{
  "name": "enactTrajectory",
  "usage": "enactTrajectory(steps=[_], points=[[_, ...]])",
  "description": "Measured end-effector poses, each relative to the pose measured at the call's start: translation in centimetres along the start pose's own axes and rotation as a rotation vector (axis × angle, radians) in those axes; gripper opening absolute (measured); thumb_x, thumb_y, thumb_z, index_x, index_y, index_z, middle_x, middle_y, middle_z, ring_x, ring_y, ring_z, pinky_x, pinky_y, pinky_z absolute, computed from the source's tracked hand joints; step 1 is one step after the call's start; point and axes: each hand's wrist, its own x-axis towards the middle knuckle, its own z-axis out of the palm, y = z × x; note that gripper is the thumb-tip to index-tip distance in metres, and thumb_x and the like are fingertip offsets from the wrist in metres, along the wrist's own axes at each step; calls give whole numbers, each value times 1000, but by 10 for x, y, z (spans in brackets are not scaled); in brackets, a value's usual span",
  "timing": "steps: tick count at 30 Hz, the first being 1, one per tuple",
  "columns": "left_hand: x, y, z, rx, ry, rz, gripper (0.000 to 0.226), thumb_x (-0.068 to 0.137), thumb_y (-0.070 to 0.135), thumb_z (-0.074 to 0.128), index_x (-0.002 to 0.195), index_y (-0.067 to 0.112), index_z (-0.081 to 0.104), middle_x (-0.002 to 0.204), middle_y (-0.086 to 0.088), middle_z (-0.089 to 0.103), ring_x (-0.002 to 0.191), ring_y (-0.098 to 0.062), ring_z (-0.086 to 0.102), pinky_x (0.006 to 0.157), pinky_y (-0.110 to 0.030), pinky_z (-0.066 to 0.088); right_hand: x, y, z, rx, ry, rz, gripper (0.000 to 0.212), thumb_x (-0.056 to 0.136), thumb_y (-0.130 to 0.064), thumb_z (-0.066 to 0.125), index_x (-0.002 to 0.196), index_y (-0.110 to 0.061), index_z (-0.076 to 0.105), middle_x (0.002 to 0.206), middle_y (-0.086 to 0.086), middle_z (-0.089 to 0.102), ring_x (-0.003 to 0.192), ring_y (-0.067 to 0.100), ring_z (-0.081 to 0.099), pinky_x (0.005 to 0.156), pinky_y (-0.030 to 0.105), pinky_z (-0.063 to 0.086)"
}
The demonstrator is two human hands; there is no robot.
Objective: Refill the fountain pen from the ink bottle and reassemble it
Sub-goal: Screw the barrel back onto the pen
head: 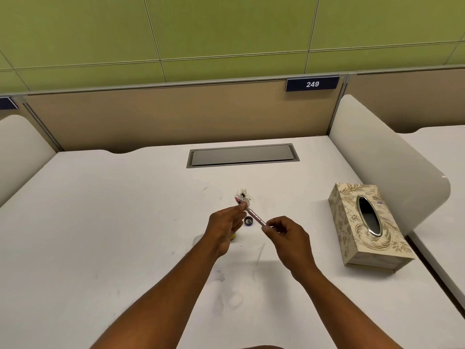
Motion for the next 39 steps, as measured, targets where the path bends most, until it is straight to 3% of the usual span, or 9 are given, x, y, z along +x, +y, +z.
enactTrajectory(steps=[4, 12, 16, 19, 22, 25, 30, 34, 39], points=[[0, 2, 4, 2, 1, 0, 34, 79, 24, 82, 107, 5, 76, 110, -7, 76, 108, -22, 71, 100, -34, 52, 0, 3, -1, 58, 4, 33, 12, 94, -30, 63, 91, -21, 69, 75, -4, 74, 62, 6, 65, 61, 17, 48], [-4, 1, 11, -49, -17, -4, 33, 81, 20, 79, 108, 2, 75, 110, -10, 76, 107, -24, 71, 85, -27, 54, 1, 5, -2, -15, -29, 29, 6, 84, -31, 74, 88, -31, 68, 76, -5, 69, 75, 13, 62, 69, 29, 49], [-2, 1, 9, -61, -11, -9, 33, 83, 20, 79, 109, 2, 74, 110, -9, 76, 106, -23, 71, 84, -26, 55, -2, 2, 1, 80, -36, 64, 9, 95, -28, 62, 93, -22, 68, 77, -1, 74, 68, 13, 65, 61, 21, 46], [-2, 0, 8, -65, -13, -5, 31, 83, 19, 78, 109, 2, 75, 108, -9, 77, 105, -23, 72, 82, -25, 55, -3, 1, 3, 45, -38, 40, 9, 90, -33, 68, 91, -25, 69, 84, -7, 72, 66, 9, 61, 62, 21, 44], [-2, 0, 7, -61, -15, -4, 28, 83, 19, 78, 106, 3, 76, 104, -8, 78, 104, -23, 72, 82, -26, 55, -3, 1, 4, -5, -41, 22, 10, 83, -34, 75, 90, -28, 70, 82, -8, 68, 61, 3, 53, 61, 19, 42], [-2, 2, 6, -60, -20, -3, 22, 84, 18, 77, 101, 5, 77, 102, -8, 78, 103, -23, 72, 85, -27, 55, -1, 2, 6, 10, -33, 16, 6, 86, -32, 73, 90, -27, 71, 79, -7, 70, 69, 6, 59, 62, 19, 45], [-2, 2, 1, -63, -36, -3, 14, 84, 17, 77, 94, 7, 78, 100, -7, 78, 104, -22, 72, 92, -29, 53, 0, 4, 11, 39, -59, 28, 13, 94, -36, 61, 92, -30, 73, 77, -6, 74, 74, 13, 64, 70, 31, 50], [-2, -1, 0, -60, -24, -7, 16, 85, 18, 77, 96, 7, 78, 102, -7, 78, 106, -22, 72, 99, -32, 51, -1, 3, 12, 12, -81, 19, 16, 83, -39, 75, 98, -35, 72, 83, -6, 68, 63, -1, 54, 59, 10, 42], [-3, 1, 2, -79, -30, -5, 18, 84, 19, 77, 98, 6, 78, 105, -9, 78, 107, -24, 71, 90, -28, 54, 1, 4, 14, 44, -81, 7, 13, 83, -31, 76, 95, -31, 71, 66, -9, 62, 58, -1, 51, 62, 20, 42]])
